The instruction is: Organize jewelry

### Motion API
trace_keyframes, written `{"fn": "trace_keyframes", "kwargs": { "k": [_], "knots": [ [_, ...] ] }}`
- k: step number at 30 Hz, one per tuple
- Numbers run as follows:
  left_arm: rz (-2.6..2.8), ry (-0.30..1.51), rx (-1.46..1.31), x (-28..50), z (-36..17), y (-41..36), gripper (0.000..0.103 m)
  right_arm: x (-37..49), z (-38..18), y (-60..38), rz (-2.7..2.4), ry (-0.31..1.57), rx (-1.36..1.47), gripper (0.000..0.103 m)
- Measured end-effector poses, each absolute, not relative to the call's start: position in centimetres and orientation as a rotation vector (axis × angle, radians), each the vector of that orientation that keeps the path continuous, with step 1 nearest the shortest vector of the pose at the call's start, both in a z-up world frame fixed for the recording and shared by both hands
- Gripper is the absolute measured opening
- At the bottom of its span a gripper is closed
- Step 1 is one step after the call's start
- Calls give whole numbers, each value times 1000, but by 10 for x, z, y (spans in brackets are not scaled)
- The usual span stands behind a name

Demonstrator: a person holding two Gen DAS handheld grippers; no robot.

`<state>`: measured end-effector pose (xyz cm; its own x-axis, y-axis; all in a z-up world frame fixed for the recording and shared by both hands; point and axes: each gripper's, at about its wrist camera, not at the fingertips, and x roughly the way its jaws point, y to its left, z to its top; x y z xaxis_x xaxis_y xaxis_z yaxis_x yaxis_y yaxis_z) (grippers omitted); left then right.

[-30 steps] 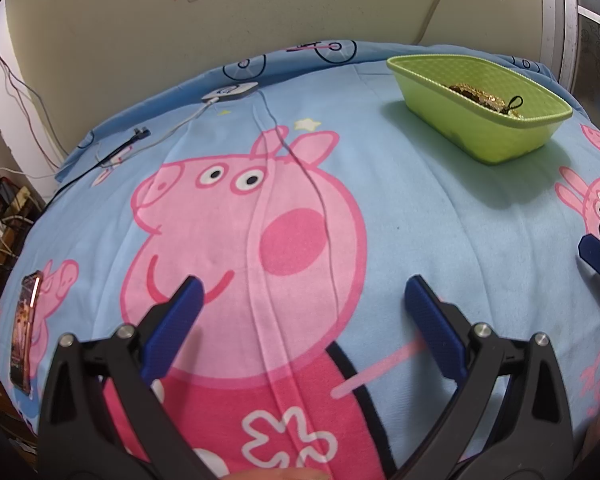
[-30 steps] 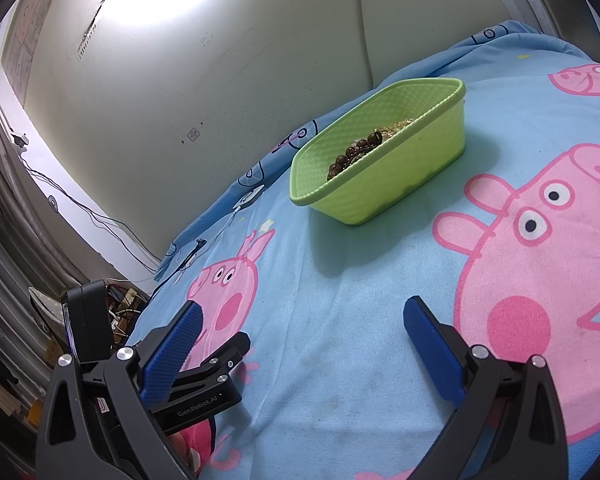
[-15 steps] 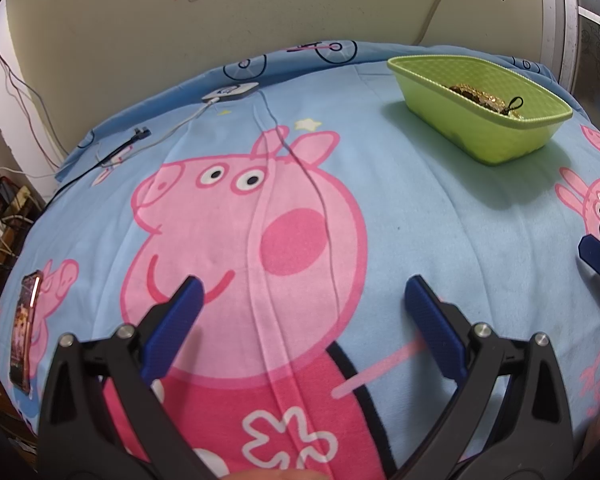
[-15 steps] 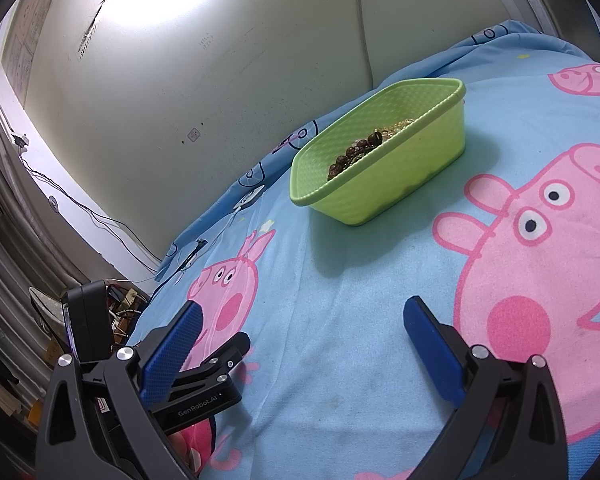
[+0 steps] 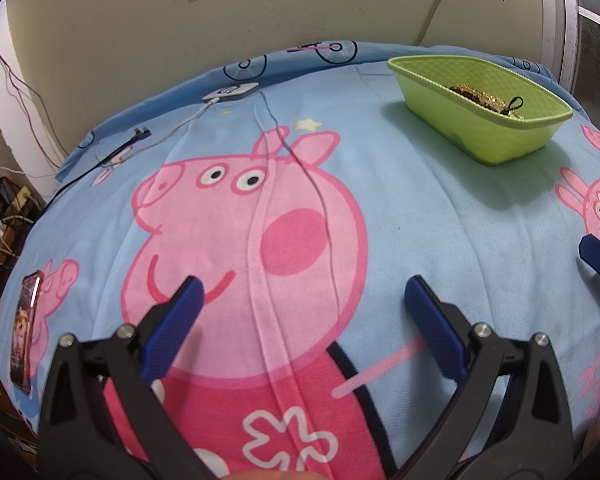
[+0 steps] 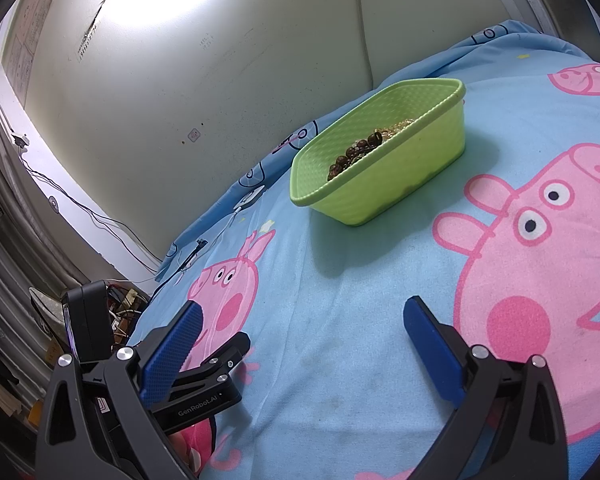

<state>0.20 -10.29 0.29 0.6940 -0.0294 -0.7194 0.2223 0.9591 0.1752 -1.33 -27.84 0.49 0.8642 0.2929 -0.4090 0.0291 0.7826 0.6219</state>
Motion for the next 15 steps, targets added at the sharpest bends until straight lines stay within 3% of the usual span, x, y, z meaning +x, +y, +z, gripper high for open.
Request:
{"fn": "trace_keyframes", "kwargs": {
  "k": [15],
  "knots": [
    [-143,793,259,2,3,-103,97,-13,5,-280,151,516,664,83]
  ]
}}
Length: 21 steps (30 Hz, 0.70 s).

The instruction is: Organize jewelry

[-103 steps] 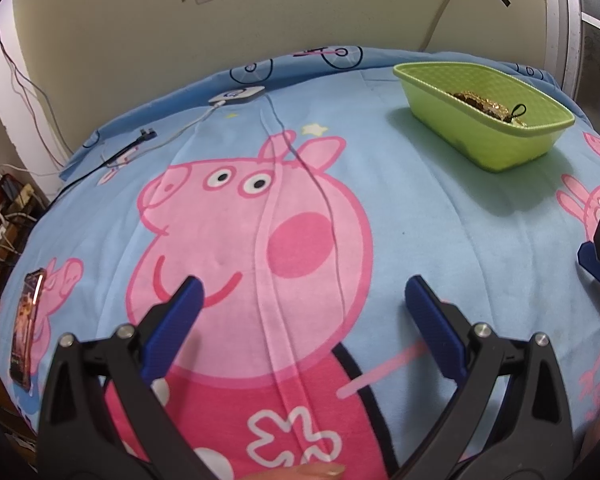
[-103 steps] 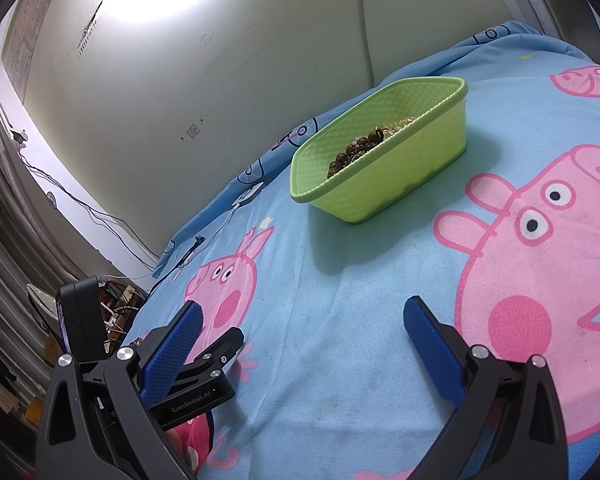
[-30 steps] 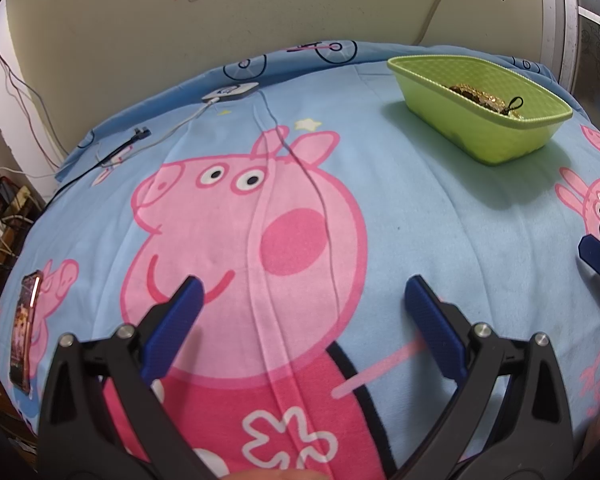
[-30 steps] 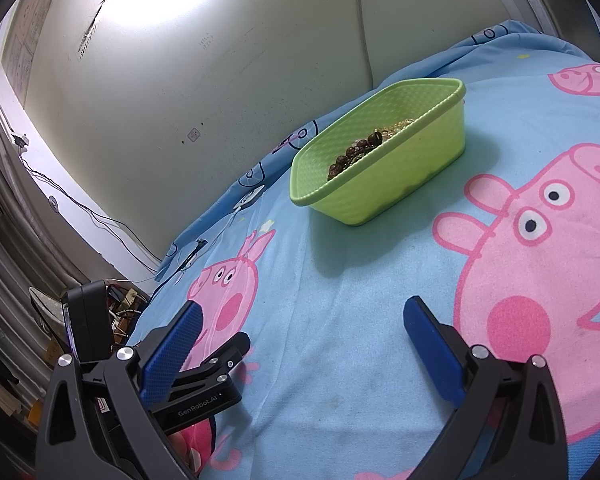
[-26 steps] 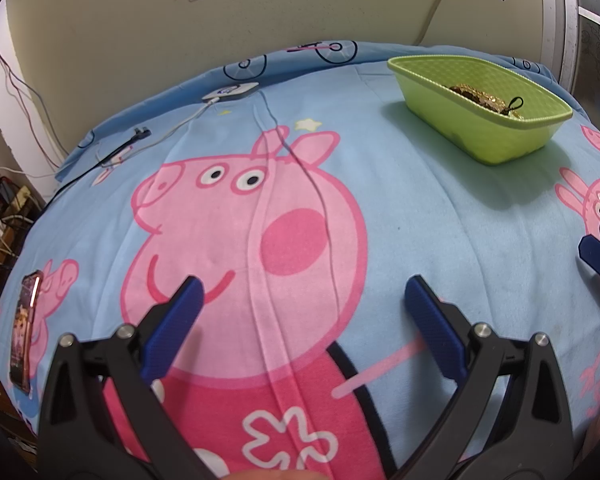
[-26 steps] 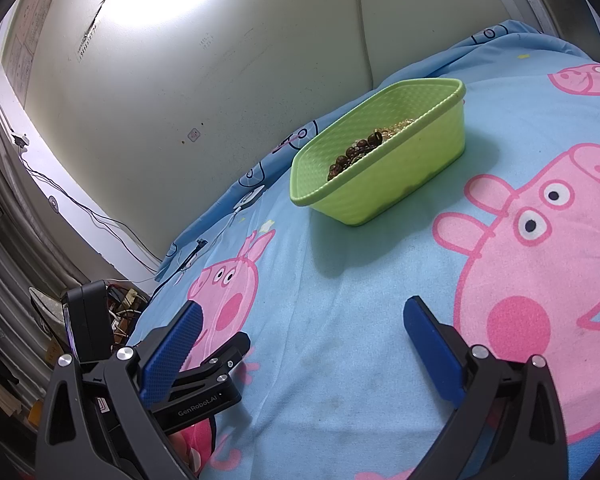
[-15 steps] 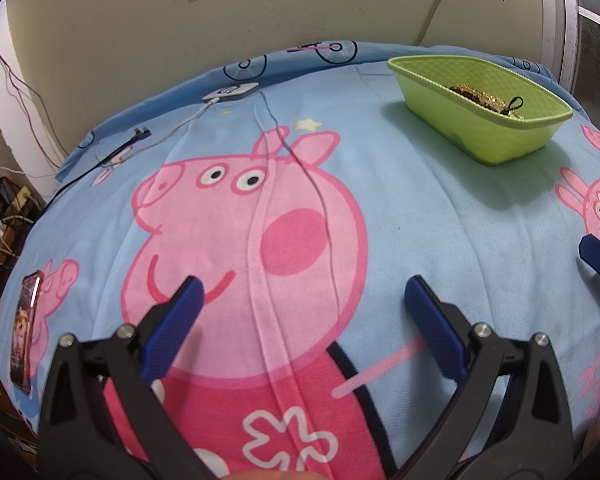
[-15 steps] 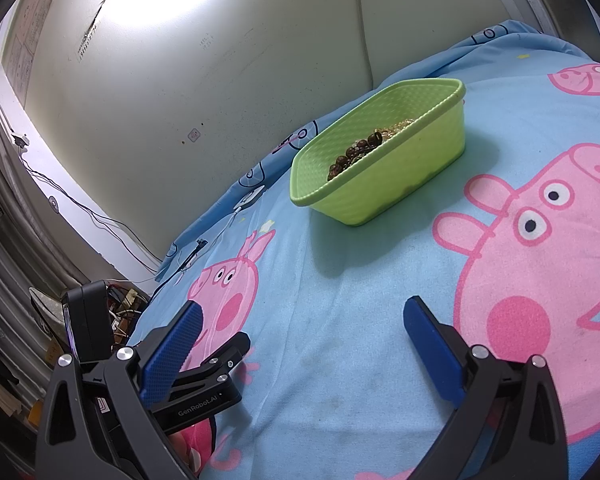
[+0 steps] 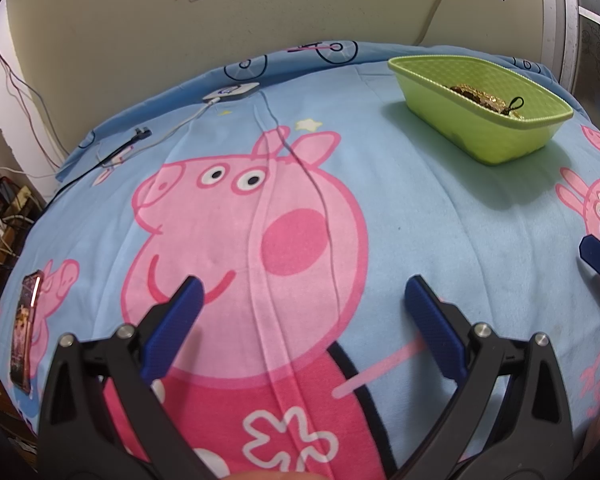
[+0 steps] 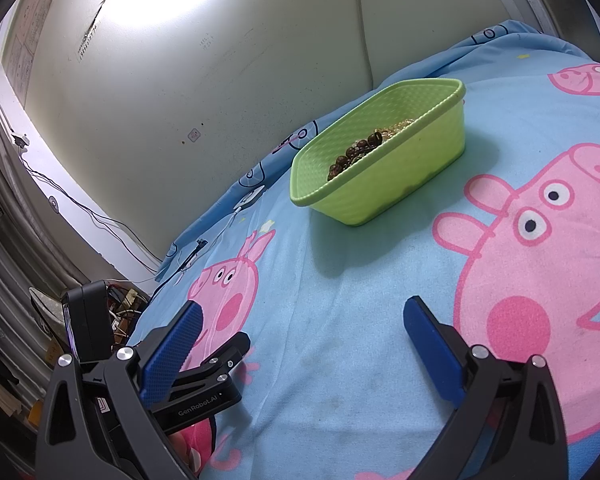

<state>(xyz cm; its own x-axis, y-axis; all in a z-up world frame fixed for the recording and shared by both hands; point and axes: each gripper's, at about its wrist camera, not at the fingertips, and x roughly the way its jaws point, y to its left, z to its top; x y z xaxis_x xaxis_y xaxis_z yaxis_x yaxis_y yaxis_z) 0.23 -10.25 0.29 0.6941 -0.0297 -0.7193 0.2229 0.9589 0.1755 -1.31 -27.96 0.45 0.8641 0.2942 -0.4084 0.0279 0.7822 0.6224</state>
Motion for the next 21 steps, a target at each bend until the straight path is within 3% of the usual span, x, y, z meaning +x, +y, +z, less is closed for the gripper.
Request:
{"fn": "trace_keyframes", "kwargs": {
  "k": [21],
  "knots": [
    [-155,805,253,2,0,-100,97,-13,4,-281,153,516,663,83]
  ]
}}
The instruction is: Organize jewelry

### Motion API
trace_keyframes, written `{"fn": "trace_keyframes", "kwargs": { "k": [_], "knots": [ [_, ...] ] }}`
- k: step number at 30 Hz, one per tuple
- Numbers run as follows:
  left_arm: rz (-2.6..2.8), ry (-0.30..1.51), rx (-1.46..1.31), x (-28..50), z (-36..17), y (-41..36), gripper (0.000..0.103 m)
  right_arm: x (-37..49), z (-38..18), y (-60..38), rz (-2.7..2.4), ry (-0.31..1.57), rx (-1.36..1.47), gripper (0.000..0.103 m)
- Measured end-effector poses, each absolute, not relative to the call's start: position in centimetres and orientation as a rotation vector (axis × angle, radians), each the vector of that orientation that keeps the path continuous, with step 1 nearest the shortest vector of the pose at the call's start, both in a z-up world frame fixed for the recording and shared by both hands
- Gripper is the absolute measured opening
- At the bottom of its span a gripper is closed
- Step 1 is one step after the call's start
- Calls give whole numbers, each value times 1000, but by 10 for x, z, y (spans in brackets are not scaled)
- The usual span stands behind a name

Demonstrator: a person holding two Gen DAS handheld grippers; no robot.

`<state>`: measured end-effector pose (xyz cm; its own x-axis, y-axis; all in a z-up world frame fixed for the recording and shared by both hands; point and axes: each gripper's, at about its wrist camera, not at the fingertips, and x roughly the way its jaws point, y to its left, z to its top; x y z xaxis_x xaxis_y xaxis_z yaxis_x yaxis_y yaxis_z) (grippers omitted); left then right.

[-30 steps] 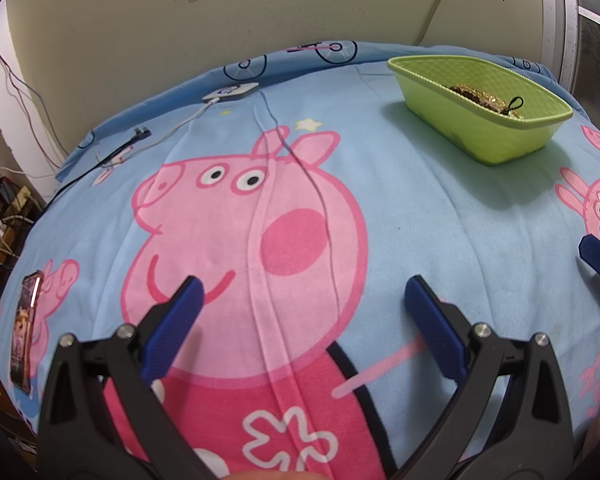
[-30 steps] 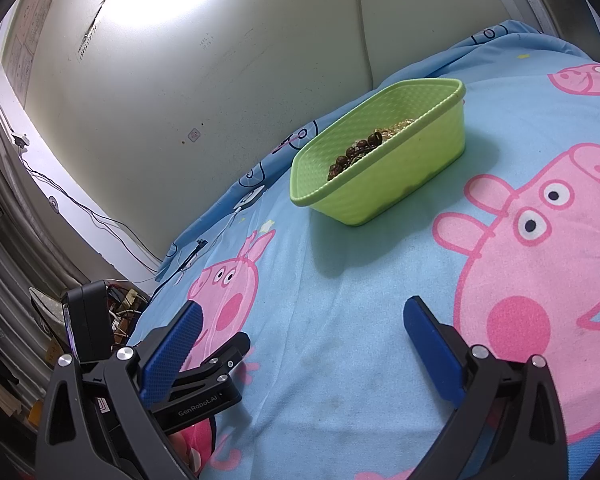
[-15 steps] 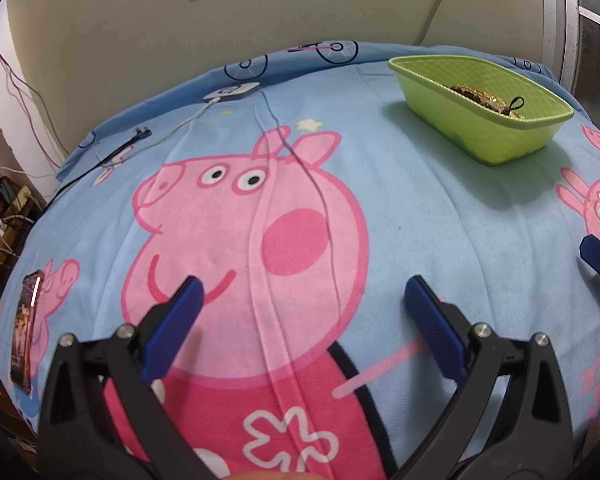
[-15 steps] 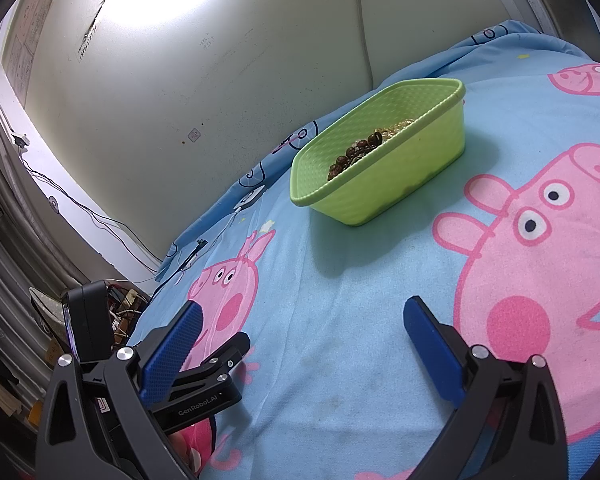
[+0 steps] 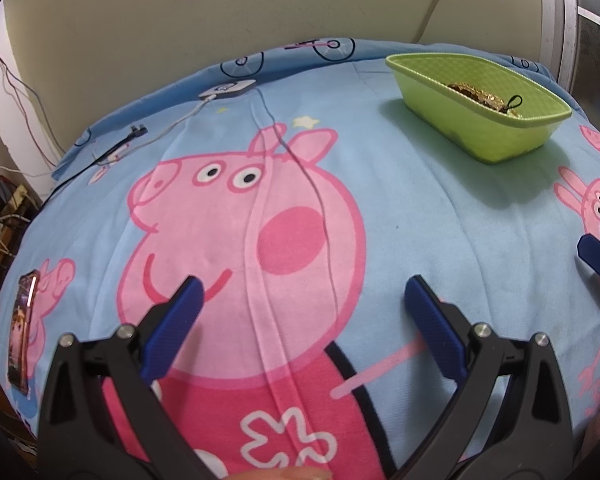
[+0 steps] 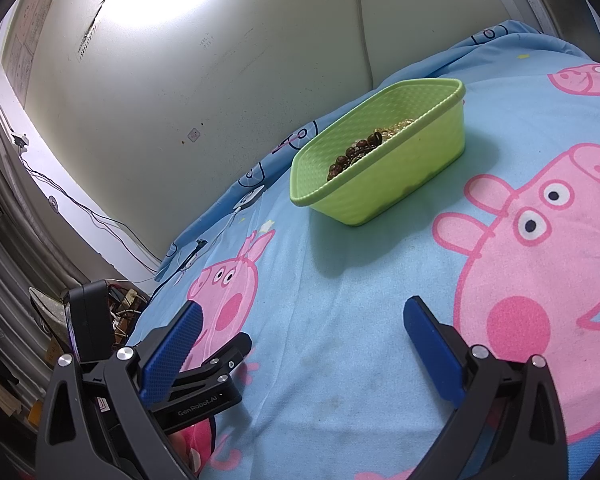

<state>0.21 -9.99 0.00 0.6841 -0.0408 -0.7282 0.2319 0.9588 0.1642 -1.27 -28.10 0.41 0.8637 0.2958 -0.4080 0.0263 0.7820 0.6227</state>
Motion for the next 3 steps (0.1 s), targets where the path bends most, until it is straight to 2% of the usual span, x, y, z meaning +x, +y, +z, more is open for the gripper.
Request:
{"fn": "trace_keyframes", "kwargs": {
  "k": [3],
  "knots": [
    [-155,808,251,2,0,-100,97,-13,4,-282,153,516,663,83]
  ]
}}
